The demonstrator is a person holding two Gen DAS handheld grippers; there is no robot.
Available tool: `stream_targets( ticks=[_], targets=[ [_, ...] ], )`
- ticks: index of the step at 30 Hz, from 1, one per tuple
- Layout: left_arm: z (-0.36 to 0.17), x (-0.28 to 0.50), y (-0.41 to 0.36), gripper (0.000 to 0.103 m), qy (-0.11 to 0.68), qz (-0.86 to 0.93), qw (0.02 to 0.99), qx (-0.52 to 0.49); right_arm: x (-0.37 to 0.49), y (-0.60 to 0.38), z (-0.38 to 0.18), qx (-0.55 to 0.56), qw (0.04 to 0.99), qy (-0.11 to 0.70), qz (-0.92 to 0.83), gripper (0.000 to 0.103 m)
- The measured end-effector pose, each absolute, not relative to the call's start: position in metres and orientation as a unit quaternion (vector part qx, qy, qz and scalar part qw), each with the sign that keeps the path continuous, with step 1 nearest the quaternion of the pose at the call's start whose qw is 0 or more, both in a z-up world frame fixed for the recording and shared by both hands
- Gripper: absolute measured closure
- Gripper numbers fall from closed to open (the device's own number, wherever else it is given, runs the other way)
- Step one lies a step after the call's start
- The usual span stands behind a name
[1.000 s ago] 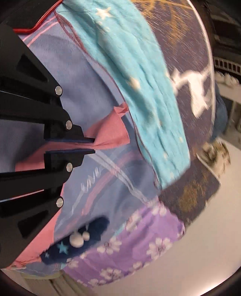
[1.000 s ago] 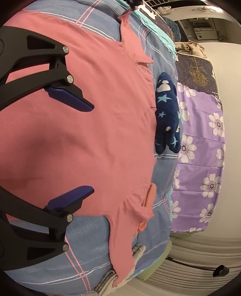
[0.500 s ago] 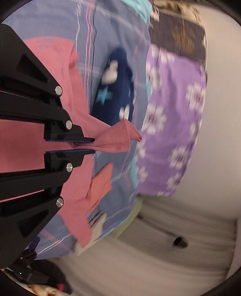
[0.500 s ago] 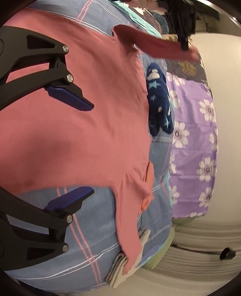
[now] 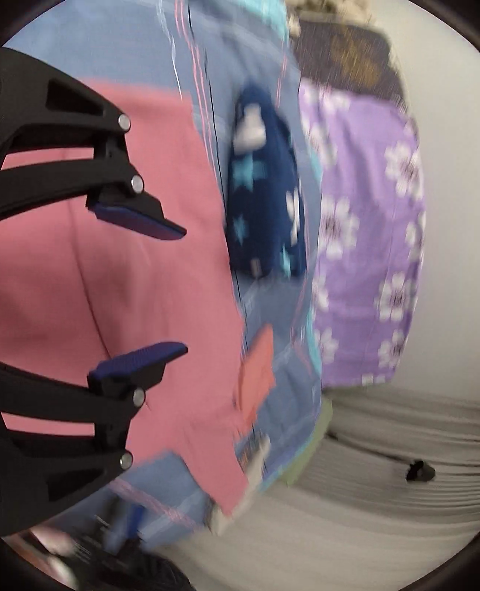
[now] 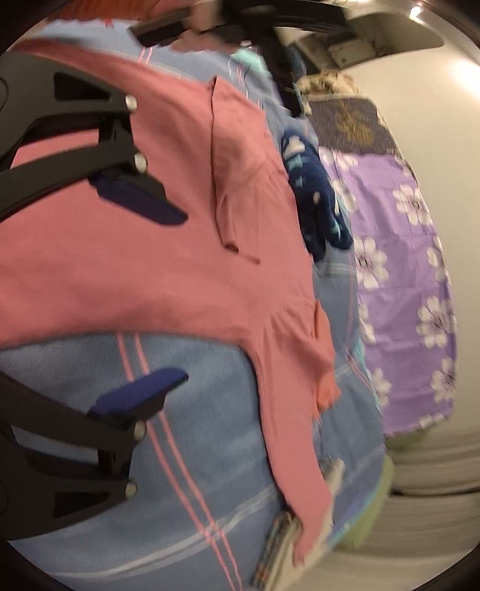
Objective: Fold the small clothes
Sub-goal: 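Lift the sleeve with the left gripper, lay it across the shirt body, release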
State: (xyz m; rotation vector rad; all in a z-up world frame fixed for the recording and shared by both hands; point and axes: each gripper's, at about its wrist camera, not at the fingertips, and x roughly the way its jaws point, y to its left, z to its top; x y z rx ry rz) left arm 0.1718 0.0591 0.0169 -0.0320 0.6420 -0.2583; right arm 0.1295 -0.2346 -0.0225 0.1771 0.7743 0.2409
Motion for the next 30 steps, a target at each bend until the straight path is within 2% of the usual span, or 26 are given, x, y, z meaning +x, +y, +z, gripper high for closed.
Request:
stream_targets(
  ticks=[2,3,5,11,14,15,16,17,18,19,23,26,28,29,30],
  targets=[
    [0.004,0.152,0.085,0.041,0.317,-0.083,0.945,0.018,0.141,-0.23,-0.023,0.108,0.902,0.389,0.152,0.044],
    [0.001,0.148,0.097,0.04,0.322,-0.07,0.944,0.026,0.148,-0.227,-0.024,0.118,0.896,0.395,0.164,0.045],
    [-0.017,0.136,0.124,0.036,0.347,-0.038,0.937,0.037,0.171,-0.219,-0.026,0.136,0.881,0.413,0.187,0.045],
    [-0.051,0.136,0.164,0.034,0.384,0.015,0.921,0.064,0.241,-0.203,-0.048,0.19,0.839,0.471,0.196,0.045],
    [-0.063,0.149,0.171,0.033,0.398,0.011,0.916,0.052,0.268,-0.188,-0.065,0.183,0.826,0.5,0.185,0.037],
    [-0.067,0.155,0.172,0.033,0.407,0.014,0.912,0.046,0.271,-0.182,-0.068,0.172,0.833,0.496,0.176,0.038],
    [-0.068,0.16,0.172,0.033,0.411,0.015,0.911,0.04,0.271,-0.172,-0.066,0.149,0.845,0.487,0.166,0.045],
    [-0.068,0.168,0.172,0.033,0.411,0.015,0.911,0.031,0.27,-0.163,-0.063,0.128,0.852,0.479,0.168,0.078],
    [-0.067,0.171,0.173,0.033,0.411,0.015,0.911,0.027,0.27,-0.157,-0.059,0.122,0.852,0.476,0.183,0.1],
    [-0.068,0.173,0.174,0.033,0.412,0.018,0.911,0.025,0.265,-0.154,-0.044,0.137,0.858,0.453,0.198,0.101],
    [-0.07,0.176,0.177,0.033,0.415,0.034,0.909,0.017,0.253,-0.173,0.015,0.152,0.905,0.354,0.179,0.101],
    [-0.07,0.174,0.179,0.033,0.411,0.038,0.911,0.012,0.272,-0.204,0.025,0.166,0.913,0.353,0.117,0.101],
    [-0.071,0.174,0.177,0.033,0.411,0.041,0.91,0.017,0.294,-0.223,0.004,0.179,0.9,0.384,0.102,0.09],
    [-0.071,0.173,0.176,0.033,0.41,0.043,0.911,0.021,0.302,-0.23,-0.009,0.192,0.885,0.411,0.103,0.063],
    [-0.071,0.172,0.174,0.033,0.408,0.046,0.911,0.025,0.304,-0.236,-0.019,0.202,0.877,0.425,0.098,0.054]
  ],
)
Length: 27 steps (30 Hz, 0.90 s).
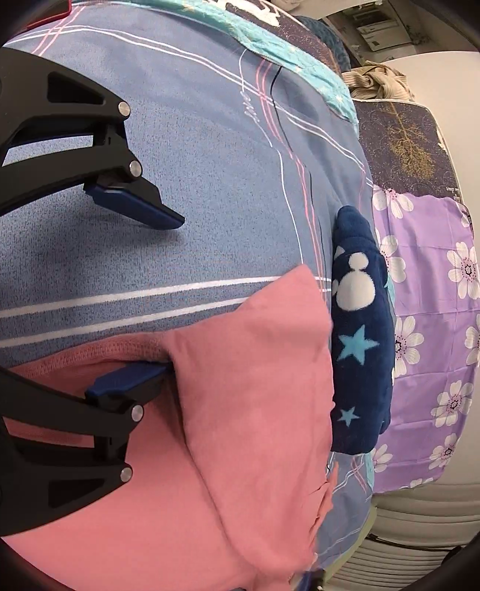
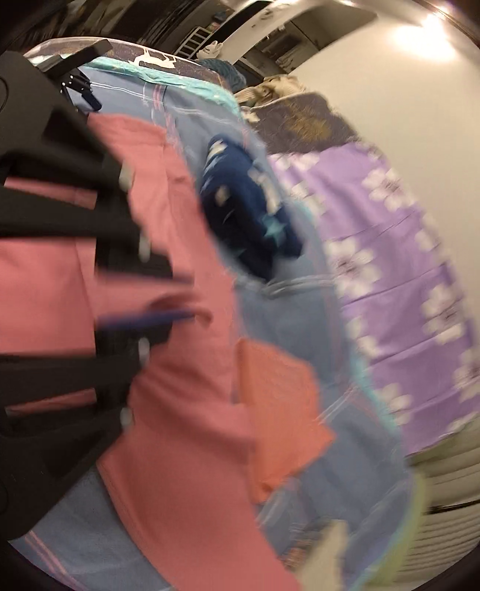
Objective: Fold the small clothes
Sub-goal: 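Lift the sleeve with the left gripper, lay it across the shirt body, release, then grasp the other pink sleeve with the right gripper and lift it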
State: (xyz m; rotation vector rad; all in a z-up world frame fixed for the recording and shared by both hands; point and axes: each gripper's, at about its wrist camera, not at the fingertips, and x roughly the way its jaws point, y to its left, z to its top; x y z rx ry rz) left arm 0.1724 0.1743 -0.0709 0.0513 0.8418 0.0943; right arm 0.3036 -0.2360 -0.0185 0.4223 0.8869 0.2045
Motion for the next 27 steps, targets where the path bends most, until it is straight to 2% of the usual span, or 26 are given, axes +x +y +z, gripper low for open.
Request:
stream_targets(
  ticks=[3,9,12,14,21,24,27],
  targets=[
    [-0.071,0.173,0.172,0.033,0.407,0.052,0.911,0.034,0.294,-0.25,-0.041,0.233,0.862,0.436,0.112,0.056],
    [-0.071,0.173,0.169,0.034,0.406,0.074,0.909,0.053,0.279,-0.251,-0.052,0.187,0.869,0.444,0.11,0.053],
    [-0.069,0.17,0.169,0.041,0.399,0.086,0.911,0.059,0.277,-0.245,-0.055,0.176,0.875,0.44,0.103,0.053],
    [-0.067,0.168,0.17,0.049,0.397,0.082,0.912,0.055,0.276,-0.24,-0.057,0.157,0.88,0.437,0.1,0.053],
    [-0.063,0.151,0.181,0.052,0.413,0.036,0.91,-0.006,0.269,-0.235,-0.067,0.129,0.894,0.415,0.11,0.048],
    [-0.047,0.138,0.186,0.055,0.396,-0.001,0.917,-0.049,0.267,-0.236,-0.072,0.133,0.898,0.403,0.118,0.044],
    [-0.02,0.14,0.182,0.068,0.356,-0.025,0.932,-0.068,0.267,-0.241,-0.073,0.153,0.896,0.398,0.126,0.043]
  ],
)
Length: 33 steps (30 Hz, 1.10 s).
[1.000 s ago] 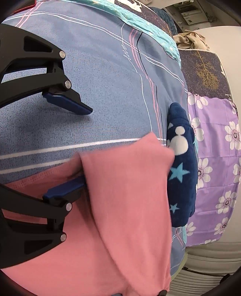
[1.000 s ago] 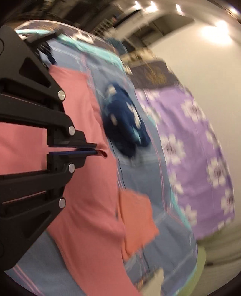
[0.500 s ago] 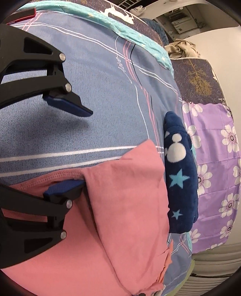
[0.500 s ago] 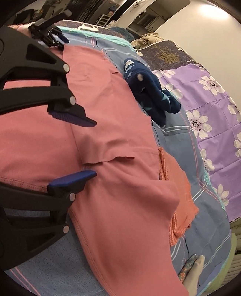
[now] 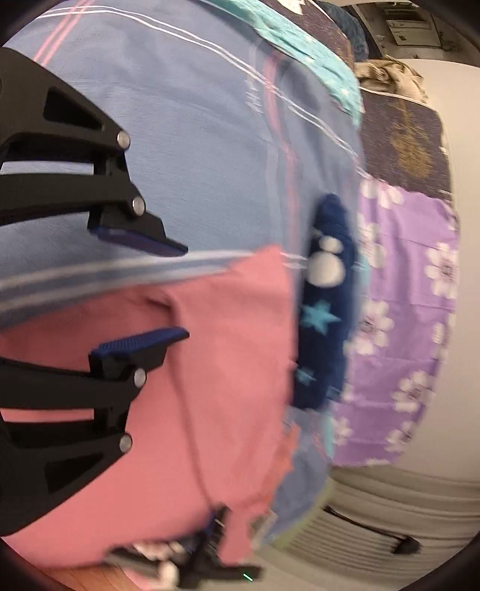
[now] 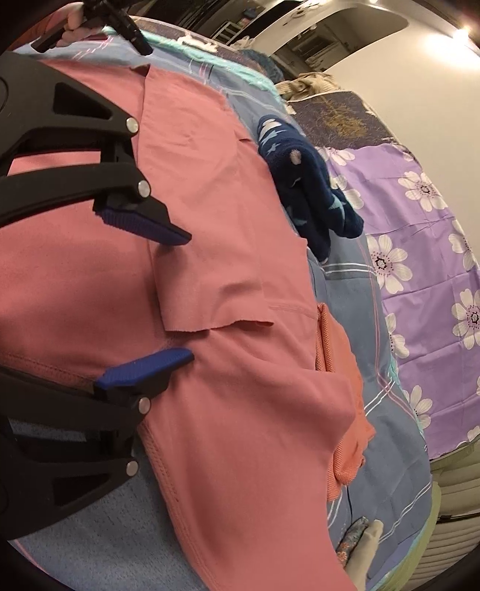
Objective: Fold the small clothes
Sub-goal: 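Grasp the other pink sleeve with the right gripper and lift it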
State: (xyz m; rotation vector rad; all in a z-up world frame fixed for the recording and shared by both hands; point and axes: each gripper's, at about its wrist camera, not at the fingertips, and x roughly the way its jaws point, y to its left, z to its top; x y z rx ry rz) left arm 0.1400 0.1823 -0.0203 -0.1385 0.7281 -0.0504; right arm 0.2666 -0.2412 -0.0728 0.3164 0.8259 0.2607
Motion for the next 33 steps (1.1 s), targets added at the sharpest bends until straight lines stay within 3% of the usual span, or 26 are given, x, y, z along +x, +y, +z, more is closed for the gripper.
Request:
stream_targets(
  ticks=[2,3,6,9,20,24,28,33],
  targets=[
    [-0.008,0.154,0.171,0.08,0.338,-0.042,0.937,-0.07,0.266,-0.245,-0.074,0.167,0.893,0.395,0.133,0.043],
    [-0.007,0.163,0.164,0.081,0.338,-0.051,0.937,-0.071,0.266,-0.249,-0.075,0.176,0.892,0.392,0.137,0.043],
    [-0.025,0.195,0.141,0.081,0.369,-0.046,0.927,-0.037,0.266,-0.254,-0.077,0.197,0.889,0.387,0.147,0.043],
    [-0.079,0.22,0.136,0.08,0.429,0.024,0.902,0.025,0.265,-0.256,-0.077,0.207,0.887,0.384,0.152,0.044],
    [-0.072,0.204,0.146,0.081,0.411,0.043,0.91,0.014,0.254,-0.272,-0.065,0.225,0.886,0.385,0.127,0.061],
    [-0.048,0.197,0.14,0.081,0.386,-0.002,0.922,-0.021,0.235,-0.321,-0.025,0.232,0.904,0.348,0.094,0.06],
    [-0.032,0.215,0.112,0.081,0.368,-0.022,0.929,0.009,0.226,-0.4,0.01,0.243,0.918,0.315,0.0,0.059],
    [-0.079,0.252,0.108,0.069,0.436,-0.011,0.9,-0.009,0.209,-0.514,0.018,0.325,0.895,0.286,-0.108,0.058]
  ],
)
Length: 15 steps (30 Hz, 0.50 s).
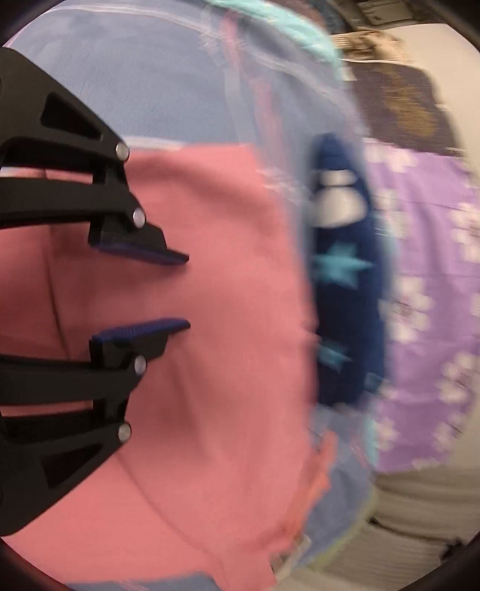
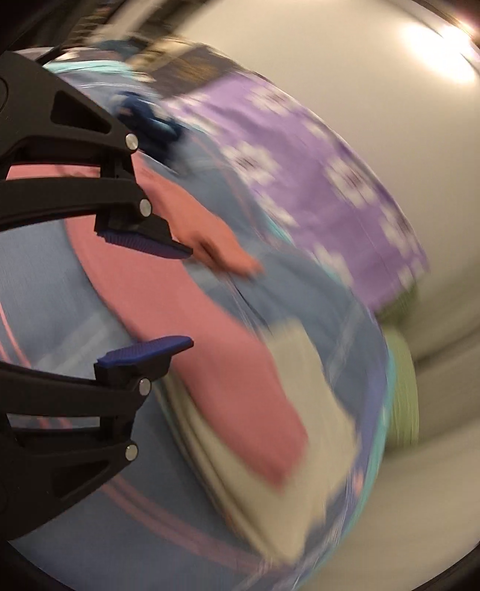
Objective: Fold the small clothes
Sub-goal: 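Grasp the other pink sleeve with the right gripper and lift it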
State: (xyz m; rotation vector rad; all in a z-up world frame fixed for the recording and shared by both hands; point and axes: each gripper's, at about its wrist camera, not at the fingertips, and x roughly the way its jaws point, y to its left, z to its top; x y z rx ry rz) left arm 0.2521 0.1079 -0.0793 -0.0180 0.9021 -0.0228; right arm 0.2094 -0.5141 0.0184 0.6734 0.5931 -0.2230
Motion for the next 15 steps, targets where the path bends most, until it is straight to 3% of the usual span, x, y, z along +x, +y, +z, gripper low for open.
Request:
stream_targets(
  ticks=[5,11,13,15],
  targets=[
    [-0.079,0.244,0.113,0.068,0.419,-0.017,0.907,-0.024,0.198,-0.585,-0.007,0.414,0.854,0.283,-0.14,0.056],
    [-0.079,0.244,0.104,0.068,0.419,-0.005,0.908,0.002,0.207,-0.598,-0.023,0.429,0.843,0.282,-0.158,0.055],
    [-0.079,0.244,0.105,0.068,0.419,-0.006,0.908,0.0,0.213,-0.599,-0.027,0.429,0.842,0.283,-0.165,0.058],
    [-0.079,0.244,0.107,0.068,0.419,-0.009,0.908,-0.005,0.221,-0.596,-0.028,0.414,0.846,0.289,-0.171,0.077]
  ],
)
